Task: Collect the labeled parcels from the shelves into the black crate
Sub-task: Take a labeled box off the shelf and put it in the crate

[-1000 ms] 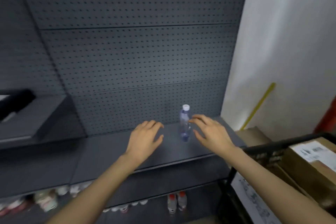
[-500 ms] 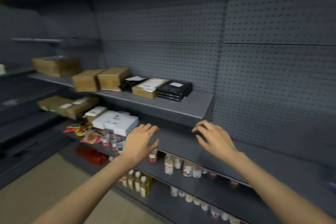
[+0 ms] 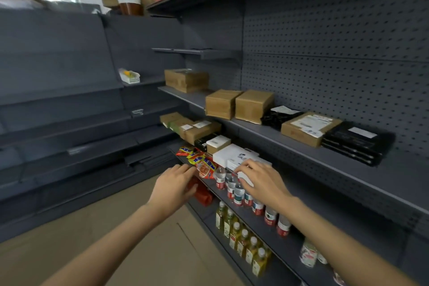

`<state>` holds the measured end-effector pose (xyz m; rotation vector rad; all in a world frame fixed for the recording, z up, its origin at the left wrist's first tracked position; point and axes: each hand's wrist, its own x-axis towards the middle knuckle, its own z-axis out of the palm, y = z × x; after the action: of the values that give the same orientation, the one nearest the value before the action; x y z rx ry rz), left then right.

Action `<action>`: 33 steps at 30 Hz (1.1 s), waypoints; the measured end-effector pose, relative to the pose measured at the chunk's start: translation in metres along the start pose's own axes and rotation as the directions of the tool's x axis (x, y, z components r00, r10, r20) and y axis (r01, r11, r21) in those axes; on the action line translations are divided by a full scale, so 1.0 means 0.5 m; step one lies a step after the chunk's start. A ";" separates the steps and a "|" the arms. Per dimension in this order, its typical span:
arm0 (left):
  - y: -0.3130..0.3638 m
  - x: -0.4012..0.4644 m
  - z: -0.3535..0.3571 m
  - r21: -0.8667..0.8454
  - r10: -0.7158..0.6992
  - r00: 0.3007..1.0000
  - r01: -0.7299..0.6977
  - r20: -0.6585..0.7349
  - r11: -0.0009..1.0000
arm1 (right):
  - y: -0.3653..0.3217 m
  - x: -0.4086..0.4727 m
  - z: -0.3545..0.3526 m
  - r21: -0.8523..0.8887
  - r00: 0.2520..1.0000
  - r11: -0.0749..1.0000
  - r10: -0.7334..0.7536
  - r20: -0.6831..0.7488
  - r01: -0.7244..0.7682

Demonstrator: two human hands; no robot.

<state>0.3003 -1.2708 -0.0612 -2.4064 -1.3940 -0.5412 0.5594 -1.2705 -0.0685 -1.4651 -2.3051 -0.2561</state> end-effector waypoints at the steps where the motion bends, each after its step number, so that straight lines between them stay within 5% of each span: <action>1: -0.023 0.010 0.010 0.007 -0.013 1.000 0.013 -0.015 1.000 | 0.004 0.035 0.014 0.003 1.000 1.000 -0.013 0.000 0.013; 11: -0.267 0.294 0.119 0.095 -0.103 0.994 0.107 -0.042 0.990 | 0.175 0.425 0.104 -0.035 0.995 0.999 -0.002 -0.101 -0.002; 16: -0.341 0.457 0.185 -0.011 -0.102 0.989 0.102 -0.111 0.995 | 0.264 0.587 0.135 -0.080 0.985 0.996 0.032 -0.168 -0.046; 33: -0.546 0.972 0.459 -0.150 0.277 0.954 -0.292 -0.113 0.945 | 0.392 0.936 0.273 -0.437 0.960 0.857 0.272 -0.063 -0.272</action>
<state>0.3216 -0.6698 -0.0165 -2.6168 -0.9734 -0.7026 0.5291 -0.7498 -0.0059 -1.9854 -2.0860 -0.7362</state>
